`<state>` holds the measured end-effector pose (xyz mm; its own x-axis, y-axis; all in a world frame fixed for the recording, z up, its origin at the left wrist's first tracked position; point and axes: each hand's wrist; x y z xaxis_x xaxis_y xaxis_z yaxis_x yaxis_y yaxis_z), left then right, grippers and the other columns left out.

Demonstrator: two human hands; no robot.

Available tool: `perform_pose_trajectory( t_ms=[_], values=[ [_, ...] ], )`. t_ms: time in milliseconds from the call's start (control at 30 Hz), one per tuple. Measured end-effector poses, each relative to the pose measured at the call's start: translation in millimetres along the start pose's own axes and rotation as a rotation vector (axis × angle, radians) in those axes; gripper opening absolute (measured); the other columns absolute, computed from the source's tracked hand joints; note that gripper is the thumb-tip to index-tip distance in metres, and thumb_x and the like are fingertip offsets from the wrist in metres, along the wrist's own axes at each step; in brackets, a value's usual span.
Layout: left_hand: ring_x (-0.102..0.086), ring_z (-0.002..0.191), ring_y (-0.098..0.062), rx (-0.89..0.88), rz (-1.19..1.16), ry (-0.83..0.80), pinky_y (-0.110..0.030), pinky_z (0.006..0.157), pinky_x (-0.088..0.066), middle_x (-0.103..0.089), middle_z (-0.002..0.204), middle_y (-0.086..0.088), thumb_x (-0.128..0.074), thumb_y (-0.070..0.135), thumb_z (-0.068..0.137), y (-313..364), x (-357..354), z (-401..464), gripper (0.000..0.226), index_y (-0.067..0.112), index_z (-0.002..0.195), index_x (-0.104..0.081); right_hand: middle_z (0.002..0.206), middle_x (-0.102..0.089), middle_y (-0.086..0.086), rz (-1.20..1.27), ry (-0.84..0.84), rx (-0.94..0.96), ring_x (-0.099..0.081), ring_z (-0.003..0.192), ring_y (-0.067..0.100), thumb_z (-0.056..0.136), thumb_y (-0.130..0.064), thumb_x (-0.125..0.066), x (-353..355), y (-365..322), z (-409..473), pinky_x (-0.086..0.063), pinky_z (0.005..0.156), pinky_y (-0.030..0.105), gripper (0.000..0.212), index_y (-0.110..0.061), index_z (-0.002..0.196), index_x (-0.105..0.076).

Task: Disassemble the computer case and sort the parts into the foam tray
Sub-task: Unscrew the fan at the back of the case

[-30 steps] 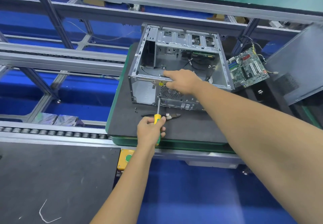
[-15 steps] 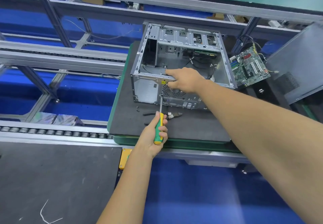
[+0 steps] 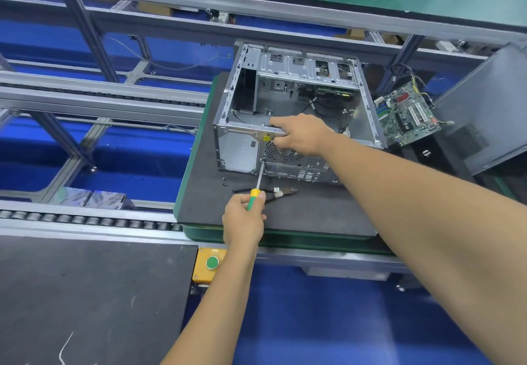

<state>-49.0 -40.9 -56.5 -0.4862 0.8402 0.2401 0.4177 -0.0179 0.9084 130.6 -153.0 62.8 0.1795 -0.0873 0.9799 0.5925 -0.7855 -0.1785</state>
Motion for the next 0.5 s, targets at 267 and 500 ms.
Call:
perform_pose_trajectory(
  t_ms=[267, 500],
  values=[
    [-0.047, 0.045, -0.001, 0.733, -1.048, -0.713, -0.012, 0.033, -0.036, -0.053, 0.075, 0.009, -0.067, 0.041, 0.094, 14, 29, 15, 0.034, 0.01, 0.108, -0.064, 0.062, -0.057, -0.002, 0.011, 0.004, 0.0, -0.057, 0.064, 0.019, 0.083, -0.038, -0.058, -1, 1, 1, -0.036, 0.055, 0.033, 0.013, -0.036, 0.092, -0.049],
    [-0.051, 0.051, -0.009, 0.267, -0.528, -0.338, -0.02, 0.037, -0.036, -0.061, 0.073, -0.004, -0.086, 0.027, 0.084, 20, 14, 8, 0.043, 0.015, 0.091, -0.045, 0.061, -0.058, -0.003, 0.004, 0.022, -0.006, -0.058, 0.067, 0.019, 0.084, -0.039, -0.059, -3, 2, 3, -0.045, 0.063, 0.033, 0.024, -0.034, 0.108, -0.059]
  ],
)
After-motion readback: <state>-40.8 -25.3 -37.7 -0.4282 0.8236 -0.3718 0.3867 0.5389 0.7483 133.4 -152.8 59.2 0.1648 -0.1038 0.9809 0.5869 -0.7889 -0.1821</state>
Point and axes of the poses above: each hand's wrist, its own z-axis towards the middle knuckle, its own x-axis out of the back of the hand, y = z × x
